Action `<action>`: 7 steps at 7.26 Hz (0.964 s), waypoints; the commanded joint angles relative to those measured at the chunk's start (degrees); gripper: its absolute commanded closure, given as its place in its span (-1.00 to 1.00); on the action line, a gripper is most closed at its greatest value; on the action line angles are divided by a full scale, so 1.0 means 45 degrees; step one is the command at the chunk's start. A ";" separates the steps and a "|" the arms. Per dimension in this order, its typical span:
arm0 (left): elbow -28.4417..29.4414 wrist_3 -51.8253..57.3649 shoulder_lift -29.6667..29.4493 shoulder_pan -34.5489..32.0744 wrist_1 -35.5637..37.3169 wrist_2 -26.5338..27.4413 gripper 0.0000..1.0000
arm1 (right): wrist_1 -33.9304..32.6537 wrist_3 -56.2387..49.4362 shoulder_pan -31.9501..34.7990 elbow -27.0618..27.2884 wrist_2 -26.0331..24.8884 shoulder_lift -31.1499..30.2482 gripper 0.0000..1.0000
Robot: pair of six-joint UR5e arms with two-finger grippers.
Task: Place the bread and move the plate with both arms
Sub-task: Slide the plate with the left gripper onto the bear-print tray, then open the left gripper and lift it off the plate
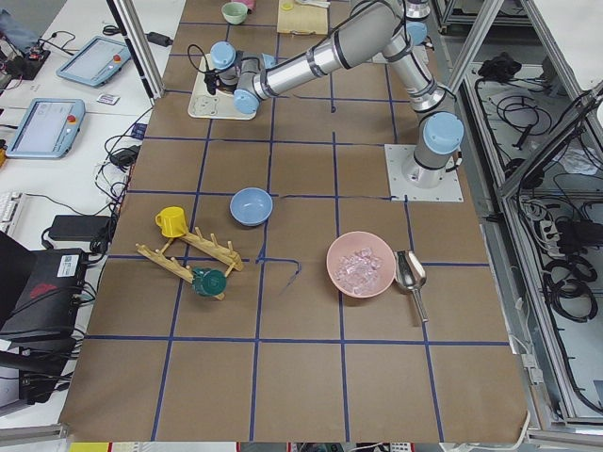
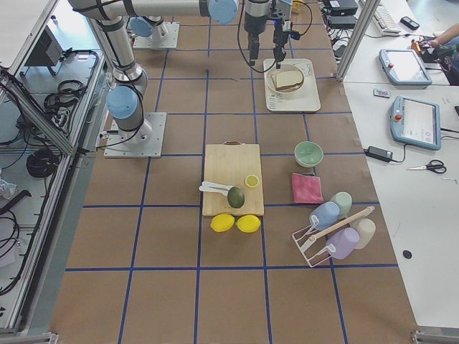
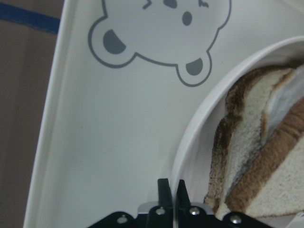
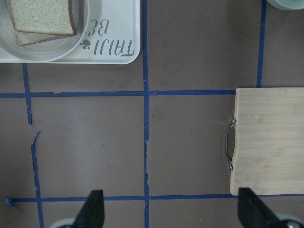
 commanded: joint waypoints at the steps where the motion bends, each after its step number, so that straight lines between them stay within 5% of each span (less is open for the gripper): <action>1: 0.0045 -0.0560 -0.0059 -0.0102 -0.0005 0.0055 0.63 | -0.0017 -0.0001 0.0009 0.0004 -0.0001 -0.0009 -1.00; 2: 0.0084 -0.0430 -0.0021 -0.0103 -0.0005 0.0076 -0.03 | -0.0036 0.0019 0.0009 0.0004 -0.0001 -0.0009 -1.00; 3: 0.0124 -0.0351 0.0192 -0.0103 -0.0005 0.0114 -0.31 | -0.0017 0.0000 0.0009 0.0004 -0.0001 -0.0009 -1.00; 4: 0.0569 -0.0350 0.0581 -0.0103 -0.0256 0.0424 -0.48 | -0.0017 0.0019 0.0009 0.0004 0.0019 -0.0009 -1.00; 6: 0.2458 0.1319 0.1692 -0.0239 -0.3893 0.3326 -0.69 | -0.0036 0.0019 0.0009 0.0004 0.0019 -0.0009 -1.00; 7: 0.3048 0.1445 0.2569 -0.0162 -0.5825 0.3434 -0.71 | -0.0037 0.0000 0.0009 0.0004 0.0019 -0.0009 -1.00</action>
